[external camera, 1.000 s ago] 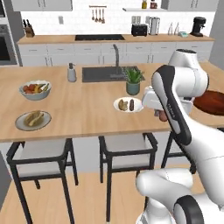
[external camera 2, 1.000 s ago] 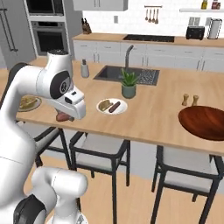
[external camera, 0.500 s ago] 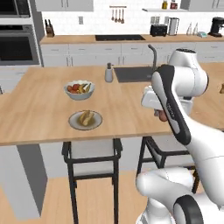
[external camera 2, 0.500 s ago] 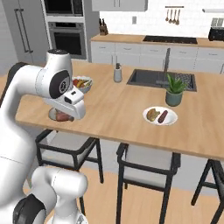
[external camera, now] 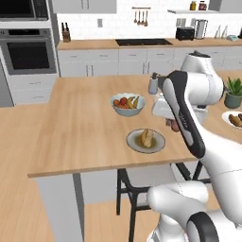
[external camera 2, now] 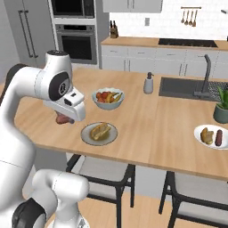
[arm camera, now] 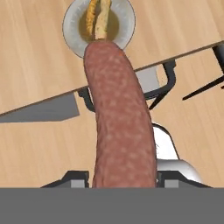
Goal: Place one bun and one sausage from the bowl on each plate.
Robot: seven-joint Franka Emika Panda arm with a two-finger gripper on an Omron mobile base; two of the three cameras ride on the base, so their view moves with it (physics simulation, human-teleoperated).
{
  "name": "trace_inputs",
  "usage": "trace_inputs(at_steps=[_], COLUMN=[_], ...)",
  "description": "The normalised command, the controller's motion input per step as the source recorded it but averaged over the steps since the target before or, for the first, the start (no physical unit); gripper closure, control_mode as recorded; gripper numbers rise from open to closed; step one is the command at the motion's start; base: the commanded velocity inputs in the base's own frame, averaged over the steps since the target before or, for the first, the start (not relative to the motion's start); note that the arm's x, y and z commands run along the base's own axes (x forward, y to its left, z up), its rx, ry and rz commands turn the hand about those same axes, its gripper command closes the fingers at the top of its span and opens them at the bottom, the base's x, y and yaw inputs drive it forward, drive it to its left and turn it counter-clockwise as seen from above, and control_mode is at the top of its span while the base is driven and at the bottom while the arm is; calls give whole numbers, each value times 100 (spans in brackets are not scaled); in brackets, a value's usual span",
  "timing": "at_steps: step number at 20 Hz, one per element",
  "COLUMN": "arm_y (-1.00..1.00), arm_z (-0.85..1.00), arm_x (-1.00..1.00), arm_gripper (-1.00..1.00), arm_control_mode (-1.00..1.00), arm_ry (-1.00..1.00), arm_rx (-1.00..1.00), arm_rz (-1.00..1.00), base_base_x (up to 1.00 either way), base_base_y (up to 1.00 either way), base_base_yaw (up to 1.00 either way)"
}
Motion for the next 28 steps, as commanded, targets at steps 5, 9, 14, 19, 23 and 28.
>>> trace_inputs(at_steps=[5,9,14,19,23,28], arm_y=[-4,-59,-52,-24,-18,-9], arm_z=[-24,-70,-81,-85,-91,-62], arm_x=[72,74,45,35,41,52], arm_gripper=[100,100,100,100,100,100], arm_control_mode=[-100,-100,-100,-100,-100,-100], arm_ry=[1,2,0,0,0,-4], arm_rx=[-1,0,0,0,0,0], arm_rz=[-8,-3,0,0,0,1], base_base_x=[17,0,0,0,0,0], base_base_y=[8,0,0,0,0,0], base_base_yaw=[-4,0,0,0,0,0])
